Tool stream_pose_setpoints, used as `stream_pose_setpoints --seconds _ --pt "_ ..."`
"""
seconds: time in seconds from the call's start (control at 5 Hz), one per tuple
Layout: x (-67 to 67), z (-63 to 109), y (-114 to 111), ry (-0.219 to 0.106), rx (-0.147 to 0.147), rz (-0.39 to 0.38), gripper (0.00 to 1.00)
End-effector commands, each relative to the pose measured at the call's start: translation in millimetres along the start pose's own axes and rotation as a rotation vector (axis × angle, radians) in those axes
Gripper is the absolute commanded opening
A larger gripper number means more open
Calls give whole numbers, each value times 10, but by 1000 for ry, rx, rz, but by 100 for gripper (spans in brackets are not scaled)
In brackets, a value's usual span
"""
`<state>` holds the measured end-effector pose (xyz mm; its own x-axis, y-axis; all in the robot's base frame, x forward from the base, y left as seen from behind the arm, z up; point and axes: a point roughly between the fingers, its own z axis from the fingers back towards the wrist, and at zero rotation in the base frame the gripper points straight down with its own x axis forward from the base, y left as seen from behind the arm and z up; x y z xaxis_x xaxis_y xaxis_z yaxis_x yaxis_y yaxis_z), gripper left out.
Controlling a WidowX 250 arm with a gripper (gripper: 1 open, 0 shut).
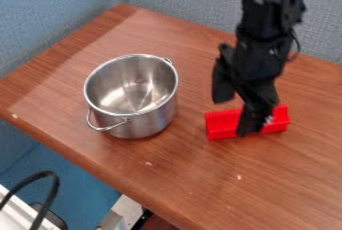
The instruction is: Put the red object in the metal pot
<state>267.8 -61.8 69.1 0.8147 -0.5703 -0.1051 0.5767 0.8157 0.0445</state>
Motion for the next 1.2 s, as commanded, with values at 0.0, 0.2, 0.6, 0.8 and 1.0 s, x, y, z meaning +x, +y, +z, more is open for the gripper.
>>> stream_pose_setpoints --seconds 0.0,0.2,0.6,0.8,1.0 --pt "186 157 111 -50 47 14 100" --pt "265 150 185 -53 57 29 100" --pt "248 123 353 -55 77 -47 100" --pt "241 109 422 -60 88 -78 100" --pt "243 108 406 -60 91 -84 100"
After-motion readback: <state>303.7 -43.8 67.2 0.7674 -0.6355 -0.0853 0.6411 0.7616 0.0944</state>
